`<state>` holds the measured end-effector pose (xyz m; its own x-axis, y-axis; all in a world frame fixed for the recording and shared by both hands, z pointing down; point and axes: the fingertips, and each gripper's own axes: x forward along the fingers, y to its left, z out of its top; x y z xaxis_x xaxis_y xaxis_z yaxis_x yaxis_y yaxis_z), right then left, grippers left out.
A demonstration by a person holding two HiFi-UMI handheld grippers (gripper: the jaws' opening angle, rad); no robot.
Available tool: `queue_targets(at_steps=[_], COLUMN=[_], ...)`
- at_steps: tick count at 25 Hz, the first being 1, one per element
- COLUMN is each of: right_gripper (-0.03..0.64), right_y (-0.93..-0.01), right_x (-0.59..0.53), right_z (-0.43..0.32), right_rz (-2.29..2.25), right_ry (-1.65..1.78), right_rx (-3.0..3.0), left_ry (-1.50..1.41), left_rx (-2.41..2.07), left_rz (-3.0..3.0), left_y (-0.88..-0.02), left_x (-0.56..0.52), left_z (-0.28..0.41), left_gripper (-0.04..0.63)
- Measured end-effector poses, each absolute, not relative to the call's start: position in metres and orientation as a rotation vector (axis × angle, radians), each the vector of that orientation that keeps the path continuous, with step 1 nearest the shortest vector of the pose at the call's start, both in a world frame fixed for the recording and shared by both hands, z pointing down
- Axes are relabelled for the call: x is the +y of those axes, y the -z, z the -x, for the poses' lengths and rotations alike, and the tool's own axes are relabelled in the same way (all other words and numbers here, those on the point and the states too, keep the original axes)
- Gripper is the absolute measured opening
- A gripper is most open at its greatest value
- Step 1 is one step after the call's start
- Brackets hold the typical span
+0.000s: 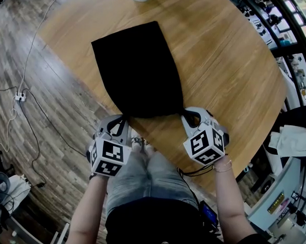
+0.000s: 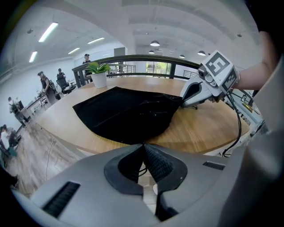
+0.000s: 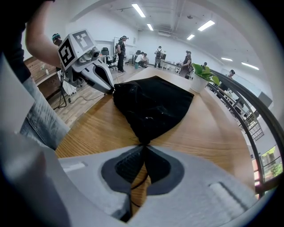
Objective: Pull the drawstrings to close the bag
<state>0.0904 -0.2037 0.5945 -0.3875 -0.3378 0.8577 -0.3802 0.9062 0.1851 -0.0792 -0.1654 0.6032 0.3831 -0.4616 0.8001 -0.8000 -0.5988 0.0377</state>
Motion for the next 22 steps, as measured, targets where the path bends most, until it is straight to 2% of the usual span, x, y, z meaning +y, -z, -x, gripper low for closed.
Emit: queue_targets(at_steps=[8,22], right_gripper=[0.003,0.003], right_y=[-0.584,-0.555], right_x=[-0.198,-0.181], right_z=[-0.093,-0.094], right_rz=[-0.593,-0.685], right_ry=[-0.058,-0.065], right_rx=[-2.013,-2.037], left_ry=[-1.074,-1.068], left_rx=[-0.987,-1.098], left_rz=[-2.268,-2.289], left_y=[-0.6,-0.575], left_x=[-0.155,-0.141], left_z=[0.078,0.096], left_gripper=[0.014,0.014])
